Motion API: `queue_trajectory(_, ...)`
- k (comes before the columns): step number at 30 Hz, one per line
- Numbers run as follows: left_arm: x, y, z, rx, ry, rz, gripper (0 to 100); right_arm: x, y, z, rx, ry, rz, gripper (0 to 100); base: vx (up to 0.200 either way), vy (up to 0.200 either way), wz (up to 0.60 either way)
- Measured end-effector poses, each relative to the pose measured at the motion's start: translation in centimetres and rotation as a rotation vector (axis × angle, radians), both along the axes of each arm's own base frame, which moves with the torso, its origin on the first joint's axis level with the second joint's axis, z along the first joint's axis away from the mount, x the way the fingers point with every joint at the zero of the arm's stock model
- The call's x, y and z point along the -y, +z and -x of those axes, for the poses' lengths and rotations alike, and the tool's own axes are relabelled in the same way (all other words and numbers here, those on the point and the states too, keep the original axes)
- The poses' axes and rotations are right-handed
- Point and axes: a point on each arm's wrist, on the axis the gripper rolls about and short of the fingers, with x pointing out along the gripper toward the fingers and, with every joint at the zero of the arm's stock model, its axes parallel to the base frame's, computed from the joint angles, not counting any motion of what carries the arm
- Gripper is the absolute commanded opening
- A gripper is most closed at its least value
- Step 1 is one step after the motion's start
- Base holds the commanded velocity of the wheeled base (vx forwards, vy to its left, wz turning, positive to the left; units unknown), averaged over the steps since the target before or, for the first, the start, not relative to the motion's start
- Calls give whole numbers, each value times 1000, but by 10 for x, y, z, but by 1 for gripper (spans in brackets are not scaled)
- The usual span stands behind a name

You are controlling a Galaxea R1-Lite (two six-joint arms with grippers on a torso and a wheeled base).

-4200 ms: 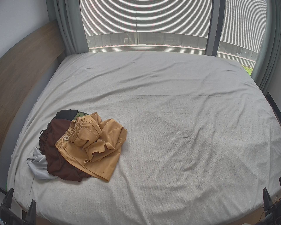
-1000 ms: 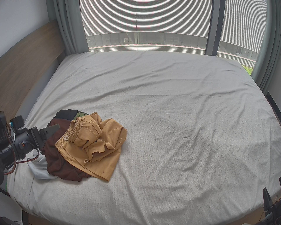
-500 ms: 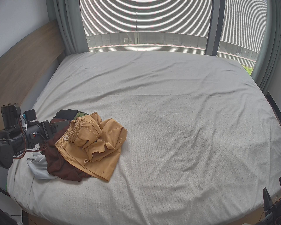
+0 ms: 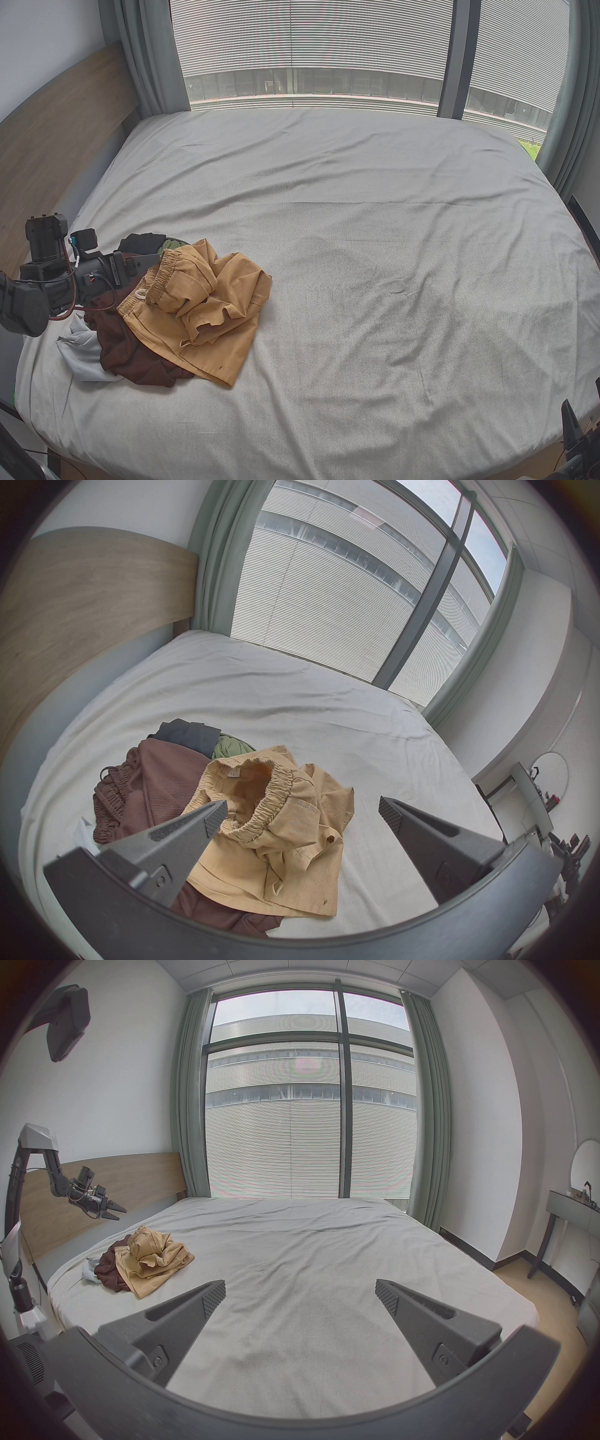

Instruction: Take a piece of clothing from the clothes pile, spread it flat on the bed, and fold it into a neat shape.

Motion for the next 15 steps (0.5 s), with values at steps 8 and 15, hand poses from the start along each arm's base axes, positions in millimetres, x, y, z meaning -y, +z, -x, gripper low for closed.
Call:
queue_trajectory(8,1,-13,-21,-29,-70,38,100,0,0,0,0,1,0,100,0,0,0)
queue_trajectory(15,1,-19,-41,-37,-95,61,100,0,0,0,0,0,0,100,0,0,0)
